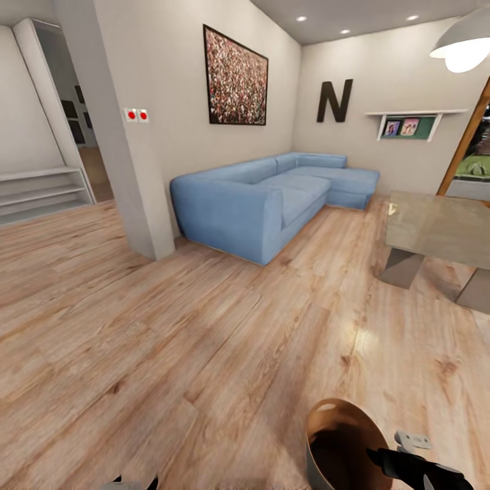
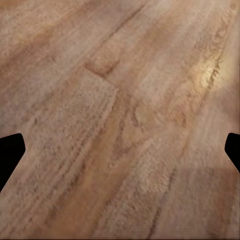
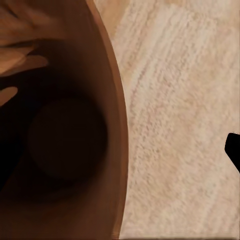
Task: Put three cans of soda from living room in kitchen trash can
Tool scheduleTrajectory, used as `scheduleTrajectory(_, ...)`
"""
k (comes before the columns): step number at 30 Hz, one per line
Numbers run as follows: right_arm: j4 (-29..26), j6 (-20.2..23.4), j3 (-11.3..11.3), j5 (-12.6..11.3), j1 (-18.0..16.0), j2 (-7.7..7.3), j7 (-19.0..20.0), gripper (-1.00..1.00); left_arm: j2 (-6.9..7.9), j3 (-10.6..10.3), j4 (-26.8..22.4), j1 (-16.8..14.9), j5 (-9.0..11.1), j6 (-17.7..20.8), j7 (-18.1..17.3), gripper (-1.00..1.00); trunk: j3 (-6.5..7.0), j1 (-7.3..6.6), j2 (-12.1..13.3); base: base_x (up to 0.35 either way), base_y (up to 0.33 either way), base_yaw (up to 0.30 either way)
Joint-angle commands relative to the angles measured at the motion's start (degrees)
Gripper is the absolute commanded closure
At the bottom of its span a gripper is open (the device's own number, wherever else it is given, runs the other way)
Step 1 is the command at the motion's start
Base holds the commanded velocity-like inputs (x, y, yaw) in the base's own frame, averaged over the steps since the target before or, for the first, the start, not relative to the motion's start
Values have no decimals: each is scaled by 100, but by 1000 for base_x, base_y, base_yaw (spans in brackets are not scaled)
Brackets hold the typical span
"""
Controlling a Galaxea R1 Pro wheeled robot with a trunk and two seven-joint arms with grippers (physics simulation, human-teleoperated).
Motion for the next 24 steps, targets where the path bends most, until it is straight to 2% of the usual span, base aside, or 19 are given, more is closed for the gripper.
scheduleTrajectory(1,0,0,0,0,0,0,0,-100,0,0,0,0,0,0,0,-100,-23,2,-2,0,0,0)
scheduleTrajectory(4,0,0,0,0,0,2,0,-100,0,-3,0,0,0,0,0,-100,-89,10,-6,0,0,0)
scheduleTrajectory(17,0,0,11,0,0,8,0,-100,2,-3,-5,-3,5,-16,-3,-100,-89,10,-6,2,0,0)
scheduleTrajectory(24,0,0,17,5,0,9,0,-100,5,-7,-7,-4,5,-1,-2,-100,-89,10,-6,157,0,0)
